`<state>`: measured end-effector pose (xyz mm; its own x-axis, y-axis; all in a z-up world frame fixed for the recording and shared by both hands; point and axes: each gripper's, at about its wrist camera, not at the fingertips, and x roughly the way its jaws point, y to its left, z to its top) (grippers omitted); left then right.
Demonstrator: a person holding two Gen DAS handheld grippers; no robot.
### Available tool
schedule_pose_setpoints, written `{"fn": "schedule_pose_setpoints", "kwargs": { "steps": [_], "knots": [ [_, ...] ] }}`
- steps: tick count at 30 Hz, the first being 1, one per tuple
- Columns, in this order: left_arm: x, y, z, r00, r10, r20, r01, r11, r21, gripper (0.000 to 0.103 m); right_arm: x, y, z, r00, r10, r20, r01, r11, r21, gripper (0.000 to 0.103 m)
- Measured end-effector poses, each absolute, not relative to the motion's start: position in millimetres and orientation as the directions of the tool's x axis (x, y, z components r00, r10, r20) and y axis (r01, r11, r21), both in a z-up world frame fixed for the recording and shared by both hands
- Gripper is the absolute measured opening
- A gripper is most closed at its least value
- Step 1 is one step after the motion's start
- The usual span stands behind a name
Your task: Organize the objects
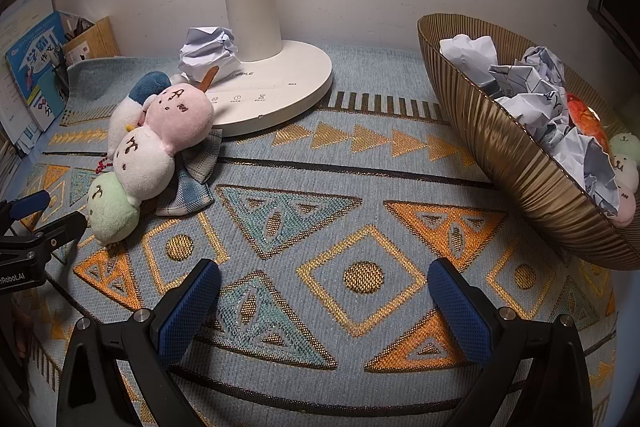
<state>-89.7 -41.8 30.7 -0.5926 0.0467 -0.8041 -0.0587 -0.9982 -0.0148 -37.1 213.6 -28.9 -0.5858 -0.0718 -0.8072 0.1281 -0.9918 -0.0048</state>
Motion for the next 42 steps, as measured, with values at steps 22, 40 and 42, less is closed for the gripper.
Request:
{"fn": "schedule_pose_setpoints", "kwargs": {
  "steps": [22, 40, 42],
  "knots": [
    [-84.6, -42.2, 30.9, -0.592, 0.043, -0.805, -0.059, -0.998, -0.01, 0.103, -37.2, 212.9, -29.0, -0.586, -0.072, -0.807, 0.129, -0.992, -0.006, 0.103],
    [-74.2, -46.9, 34.8, -0.559, 0.054, -0.827, -0.064, -0.998, -0.022, 0.103, -31.8, 214.3, -26.4, -0.576, -0.081, -0.814, 0.125, -0.992, 0.01, 0.103],
    [-73.5, -52.3, 40.8, -0.522, 0.1, -0.847, -0.071, -0.995, -0.073, 0.103, -26.0, 212.7, -21.2, -0.561, -0.154, -0.813, 0.144, -0.986, 0.087, 0.103]
  ]
}}
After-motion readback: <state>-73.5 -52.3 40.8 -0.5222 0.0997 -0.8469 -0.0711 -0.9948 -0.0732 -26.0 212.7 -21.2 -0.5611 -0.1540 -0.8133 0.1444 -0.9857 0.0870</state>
